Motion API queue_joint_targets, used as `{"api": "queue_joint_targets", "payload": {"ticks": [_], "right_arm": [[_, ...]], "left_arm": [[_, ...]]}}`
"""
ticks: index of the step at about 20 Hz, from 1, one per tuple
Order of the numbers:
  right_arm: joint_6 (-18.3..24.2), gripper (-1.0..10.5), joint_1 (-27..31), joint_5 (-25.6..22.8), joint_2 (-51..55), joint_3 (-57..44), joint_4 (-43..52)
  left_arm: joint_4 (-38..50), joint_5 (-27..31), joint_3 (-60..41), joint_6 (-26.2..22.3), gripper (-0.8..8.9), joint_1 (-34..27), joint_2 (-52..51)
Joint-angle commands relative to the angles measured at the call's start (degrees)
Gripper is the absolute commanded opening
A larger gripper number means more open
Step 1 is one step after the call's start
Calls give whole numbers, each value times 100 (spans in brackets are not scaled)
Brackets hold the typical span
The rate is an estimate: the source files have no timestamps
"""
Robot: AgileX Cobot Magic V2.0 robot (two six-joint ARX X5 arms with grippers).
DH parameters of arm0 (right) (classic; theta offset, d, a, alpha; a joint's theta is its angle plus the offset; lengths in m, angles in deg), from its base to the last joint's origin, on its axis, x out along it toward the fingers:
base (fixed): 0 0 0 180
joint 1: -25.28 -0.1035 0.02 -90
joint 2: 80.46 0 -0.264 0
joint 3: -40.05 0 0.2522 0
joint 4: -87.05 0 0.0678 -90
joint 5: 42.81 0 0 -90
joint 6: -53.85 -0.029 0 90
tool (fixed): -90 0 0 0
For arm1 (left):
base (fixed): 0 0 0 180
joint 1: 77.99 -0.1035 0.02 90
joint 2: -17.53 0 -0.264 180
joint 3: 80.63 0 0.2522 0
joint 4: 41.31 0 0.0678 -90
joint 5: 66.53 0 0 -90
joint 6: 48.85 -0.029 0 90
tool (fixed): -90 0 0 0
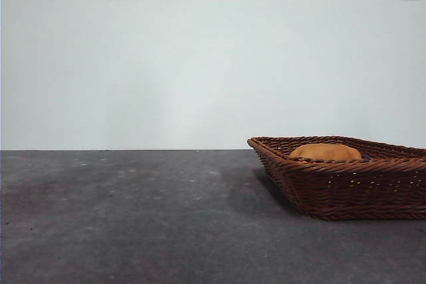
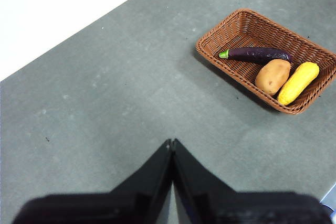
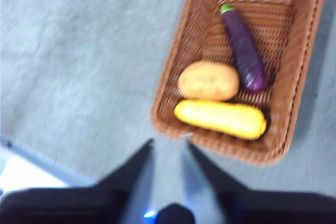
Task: Help me put the vegetables on the table into the basket
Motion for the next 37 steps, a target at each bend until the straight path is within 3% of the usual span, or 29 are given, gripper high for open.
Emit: {"api": "queue_joint_targets", "payload": {"ticks": [1, 5, 17, 30, 35, 37], "right_arm": [[216, -12, -15, -13, 269, 22, -195], [262, -12, -15, -387, 525, 22, -466], [260, 2, -15, -420, 479, 22, -627], [260, 1, -13, -868, -358, 22, -601], [262, 1, -13, -870, -723, 22, -555], [260, 1, -11, -874, -833, 22, -472]], "left_arm": [[17, 9, -20, 28, -6, -15, -11], [17, 9, -20, 28, -5, -15, -11], [17, 11, -20, 31, -4, -15, 2], [37, 9, -17, -131, -4, -15, 81], [603, -17, -20, -35, -4, -20, -9], [988, 9, -20, -326, -4, -201, -133]]}}
